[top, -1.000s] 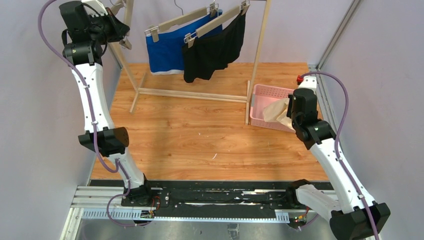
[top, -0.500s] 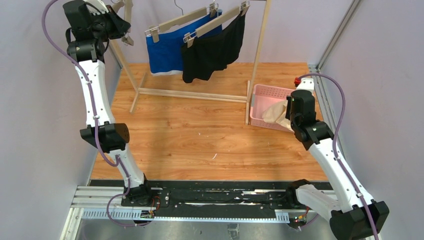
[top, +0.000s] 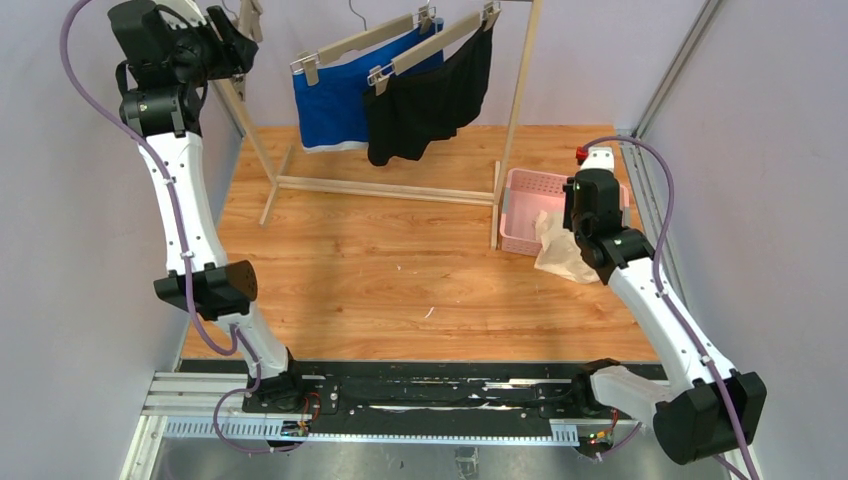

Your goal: Remove the underwear clipped to the hanger

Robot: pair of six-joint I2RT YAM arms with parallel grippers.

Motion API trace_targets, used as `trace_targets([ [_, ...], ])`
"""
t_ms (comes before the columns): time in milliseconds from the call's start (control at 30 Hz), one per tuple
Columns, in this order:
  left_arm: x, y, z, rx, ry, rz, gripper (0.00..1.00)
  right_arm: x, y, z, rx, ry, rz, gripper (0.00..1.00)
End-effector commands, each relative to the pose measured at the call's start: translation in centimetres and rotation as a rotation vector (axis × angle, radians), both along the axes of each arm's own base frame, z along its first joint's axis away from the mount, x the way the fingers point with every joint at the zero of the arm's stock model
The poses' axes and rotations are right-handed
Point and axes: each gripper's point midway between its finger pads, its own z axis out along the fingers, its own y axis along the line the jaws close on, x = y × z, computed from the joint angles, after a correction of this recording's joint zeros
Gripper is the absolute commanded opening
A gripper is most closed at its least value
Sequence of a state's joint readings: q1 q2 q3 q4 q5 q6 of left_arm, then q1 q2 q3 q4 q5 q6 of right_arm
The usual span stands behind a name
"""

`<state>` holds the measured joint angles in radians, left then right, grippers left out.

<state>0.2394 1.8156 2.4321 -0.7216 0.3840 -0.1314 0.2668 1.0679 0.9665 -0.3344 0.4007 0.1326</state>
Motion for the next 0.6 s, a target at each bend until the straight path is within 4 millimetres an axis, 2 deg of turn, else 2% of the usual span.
trace_targets([
  [0,-1.6,0.7,1.7,0.036,-0.036,0.044,0.65,2.0,0.5,3.1,0.02,-0.079,0.037,0.27],
  [200,-3.6,0.9,2.3,0.065,-0.034,0.076,0.74,2.8,1.5,4.6,0.046,-0.102,0.082,0.21],
  [300,-4.7,0.5,2.9,0.076,-0.053,0.067,0.75,2.4,1.8,4.0,0.053,-0.084,0.107,0.2],
  [400,-5.8,0.1,3.3,0.076,-0.059,0.062,0.75,1.5,1.4,1.7,0.058,-0.013,0.072,0.21],
  [567,-7.7,-0.2,3.1,0.102,-0.051,0.064,0.78,0.7,2.0,-3.6,0.056,0.119,0.108,0.39],
])
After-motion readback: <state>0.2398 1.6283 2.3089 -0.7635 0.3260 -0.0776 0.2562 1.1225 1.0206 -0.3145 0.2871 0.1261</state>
